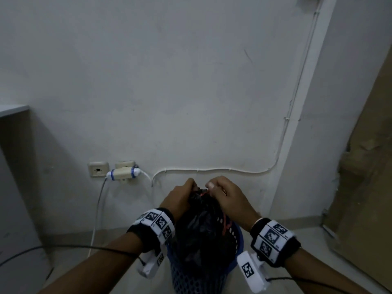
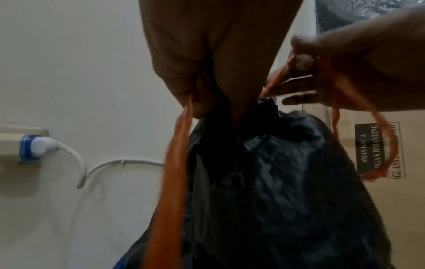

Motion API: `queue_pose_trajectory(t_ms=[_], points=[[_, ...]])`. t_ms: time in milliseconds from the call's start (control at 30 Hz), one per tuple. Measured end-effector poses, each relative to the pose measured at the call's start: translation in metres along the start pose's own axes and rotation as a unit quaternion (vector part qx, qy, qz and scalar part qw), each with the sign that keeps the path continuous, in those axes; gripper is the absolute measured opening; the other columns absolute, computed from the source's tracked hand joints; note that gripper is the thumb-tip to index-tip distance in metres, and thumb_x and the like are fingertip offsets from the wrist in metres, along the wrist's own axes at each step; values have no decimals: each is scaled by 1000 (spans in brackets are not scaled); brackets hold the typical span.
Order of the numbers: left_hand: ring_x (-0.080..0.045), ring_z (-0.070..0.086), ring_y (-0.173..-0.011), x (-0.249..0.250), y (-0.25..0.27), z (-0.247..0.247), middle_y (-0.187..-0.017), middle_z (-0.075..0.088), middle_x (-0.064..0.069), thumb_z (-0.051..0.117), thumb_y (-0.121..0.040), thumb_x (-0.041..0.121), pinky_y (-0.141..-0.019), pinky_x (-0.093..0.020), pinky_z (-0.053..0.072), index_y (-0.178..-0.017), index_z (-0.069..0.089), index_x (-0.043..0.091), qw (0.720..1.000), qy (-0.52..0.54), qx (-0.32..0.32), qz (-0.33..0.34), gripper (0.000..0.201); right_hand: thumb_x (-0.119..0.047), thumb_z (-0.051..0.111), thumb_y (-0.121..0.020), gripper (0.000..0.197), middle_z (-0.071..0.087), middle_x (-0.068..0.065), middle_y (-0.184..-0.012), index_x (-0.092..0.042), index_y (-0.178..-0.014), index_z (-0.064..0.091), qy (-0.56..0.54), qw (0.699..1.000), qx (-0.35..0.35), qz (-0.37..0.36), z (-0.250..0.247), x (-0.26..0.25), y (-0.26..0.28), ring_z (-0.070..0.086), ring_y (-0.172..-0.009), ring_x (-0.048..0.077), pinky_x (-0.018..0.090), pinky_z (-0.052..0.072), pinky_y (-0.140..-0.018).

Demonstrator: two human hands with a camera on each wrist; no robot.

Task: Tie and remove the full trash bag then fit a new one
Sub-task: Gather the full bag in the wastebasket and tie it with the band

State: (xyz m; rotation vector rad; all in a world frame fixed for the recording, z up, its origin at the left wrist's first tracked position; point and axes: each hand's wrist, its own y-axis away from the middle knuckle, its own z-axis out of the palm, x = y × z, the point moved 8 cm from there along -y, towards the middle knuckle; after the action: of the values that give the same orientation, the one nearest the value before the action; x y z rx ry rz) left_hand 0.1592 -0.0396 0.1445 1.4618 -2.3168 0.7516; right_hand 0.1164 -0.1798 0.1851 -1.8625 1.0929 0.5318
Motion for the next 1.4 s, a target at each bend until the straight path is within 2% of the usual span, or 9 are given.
queue_pose_trajectory(t_ms=[167,333,467,567,667,800,900,1067,1400], points=[[-28,62,-77,7,3,3,-87,66,-8,59,-84,19,-70,-39,50,-98,37,23,999,35,24,10,26,-27,44,-104,37,66,12,-74,-2,-79,55,-262,951,91,136,7,9,-3,65,-71,27,33,53,-72],[-8,56,-66,7,6,0,-76,58,6,75,-75,13,-58,-18,45,-108,44,14,979,198,-53,-7,46,-22,49,-102,24,64,8,-73,-9,-83,55,-144,982,70,98,7,9,-9,58,-61,15,30,49,-66],[-15,51,-69,-2,3,-14,-76,53,-2,63,-81,28,-55,-24,40,-104,61,12,899,421,-72,-98,28,-15,49,-102,24,67,18,-77,1,-88,61,-137,986,38,82,3,11,-7,61,-65,17,29,48,-67],[-15,42,-59,-2,-5,-31,-66,46,-2,50,-97,15,-52,-24,35,-99,65,7,917,383,-62,-96,18,-17,50,-101,23,68,7,-73,-6,-86,63,-92,993,-7,69,12,9,-4,65,-65,17,32,51,-69],[-15,57,-67,4,-10,-44,-71,61,-5,55,-96,13,-64,-28,48,-97,67,8,936,344,-34,-69,12,-23,49,-102,22,71,9,-77,-12,-86,61,-52,996,-38,56,25,7,5,71,-70,18,40,54,-76],[-24,66,-77,10,-4,-32,-74,59,-10,51,-97,8,-72,-37,55,-100,60,6,859,498,40,-117,10,-22,44,-104,23,72,3,-83,-13,-88,58,-105,989,-21,98,39,7,10,74,-74,19,28,53,-67],[-20,64,-67,11,2,-22,-77,52,-13,44,-101,10,-59,-31,55,-107,57,3,838,524,103,-115,16,-23,43,-104,28,71,6,-82,-9,-87,60,-209,957,67,188,35,20,13,71,-71,24,28,49,-62],[-14,57,-61,8,8,-19,-83,53,-6,41,-101,5,-53,-21,48,-112,58,-3,816,558,115,-97,22,-23,43,-99,27,64,10,-71,-13,-75,51,-422,842,148,302,31,33,25,66,-68,27,33,46,-64],[-10,60,-65,10,13,-20,-89,56,-4,41,-101,5,-58,-20,48,-113,61,3,837,532,108,-66,23,-32,45,-101,46,65,11,-68,-13,-60,52,-513,790,167,292,16,20,18,69,-71,30,29,55,-51]])
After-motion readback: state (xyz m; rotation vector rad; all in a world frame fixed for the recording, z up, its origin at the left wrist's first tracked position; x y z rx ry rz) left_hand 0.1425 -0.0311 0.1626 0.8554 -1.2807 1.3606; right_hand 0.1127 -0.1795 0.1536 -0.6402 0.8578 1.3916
